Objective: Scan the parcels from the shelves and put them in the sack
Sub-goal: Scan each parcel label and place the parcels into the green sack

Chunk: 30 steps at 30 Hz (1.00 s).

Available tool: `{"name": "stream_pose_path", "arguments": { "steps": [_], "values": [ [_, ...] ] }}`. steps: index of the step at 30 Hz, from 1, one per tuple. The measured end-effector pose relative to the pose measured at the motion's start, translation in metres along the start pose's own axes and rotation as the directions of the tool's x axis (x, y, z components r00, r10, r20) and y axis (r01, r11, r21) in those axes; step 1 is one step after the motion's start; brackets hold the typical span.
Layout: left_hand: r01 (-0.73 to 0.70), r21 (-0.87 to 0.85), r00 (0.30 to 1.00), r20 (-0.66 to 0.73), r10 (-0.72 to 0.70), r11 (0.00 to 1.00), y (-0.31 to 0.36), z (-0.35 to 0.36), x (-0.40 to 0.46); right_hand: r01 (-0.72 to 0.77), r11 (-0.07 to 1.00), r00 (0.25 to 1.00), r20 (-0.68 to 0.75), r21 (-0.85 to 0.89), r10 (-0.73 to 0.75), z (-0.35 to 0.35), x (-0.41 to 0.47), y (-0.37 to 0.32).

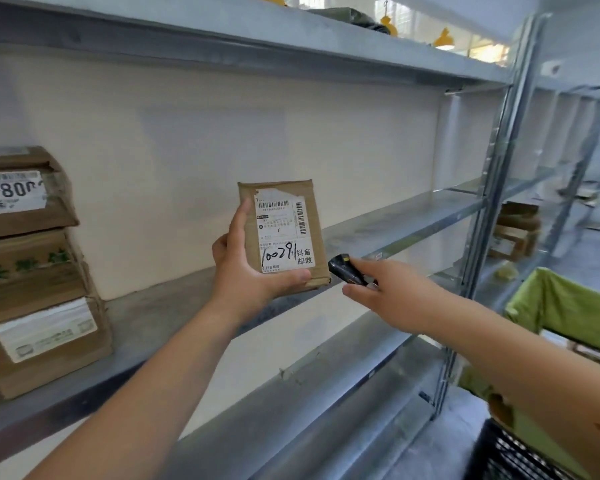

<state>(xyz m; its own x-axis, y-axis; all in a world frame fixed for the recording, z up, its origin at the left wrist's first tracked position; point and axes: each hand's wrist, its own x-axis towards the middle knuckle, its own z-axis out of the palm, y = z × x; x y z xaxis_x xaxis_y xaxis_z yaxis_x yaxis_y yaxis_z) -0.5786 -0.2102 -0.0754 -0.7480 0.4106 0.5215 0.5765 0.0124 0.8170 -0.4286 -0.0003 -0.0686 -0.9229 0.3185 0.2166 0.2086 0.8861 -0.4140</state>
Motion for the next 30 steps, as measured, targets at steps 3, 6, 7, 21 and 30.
{"name": "stream_pose_path", "arguments": {
  "steps": [3, 6, 7, 21, 30],
  "values": [
    [-0.003, -0.02, 0.997, 0.073, 0.004, 1.0, 0.005, 0.014, -0.006, -0.085, 0.996, 0.996, -0.017, 0.029, 0.085, -0.005, -0.025, 0.007],
    [0.011, -0.063, 0.989, 0.147, -0.002, 0.998, 0.006, 0.032, -0.014, -0.157, 0.986, 0.987, -0.036, 0.056, 0.159, -0.008, -0.053, 0.016],
    [0.021, -0.078, 0.985, 0.172, -0.007, 0.997, 0.006, 0.039, -0.017, -0.182, 0.981, 0.982, -0.035, 0.06, 0.184, -0.008, -0.062, 0.02],
    [0.09, -0.201, 0.831, 0.555, 0.037, 0.975, 0.0, 0.186, -0.071, -0.56, 0.819, 0.808, -0.139, 0.123, 0.573, -0.025, -0.193, 0.096],
    [0.139, -0.168, 0.723, 0.69, 0.016, 0.976, -0.018, 0.302, -0.089, -0.71, 0.702, 0.687, -0.165, 0.056, 0.707, -0.036, -0.235, 0.175]
  ]
}}
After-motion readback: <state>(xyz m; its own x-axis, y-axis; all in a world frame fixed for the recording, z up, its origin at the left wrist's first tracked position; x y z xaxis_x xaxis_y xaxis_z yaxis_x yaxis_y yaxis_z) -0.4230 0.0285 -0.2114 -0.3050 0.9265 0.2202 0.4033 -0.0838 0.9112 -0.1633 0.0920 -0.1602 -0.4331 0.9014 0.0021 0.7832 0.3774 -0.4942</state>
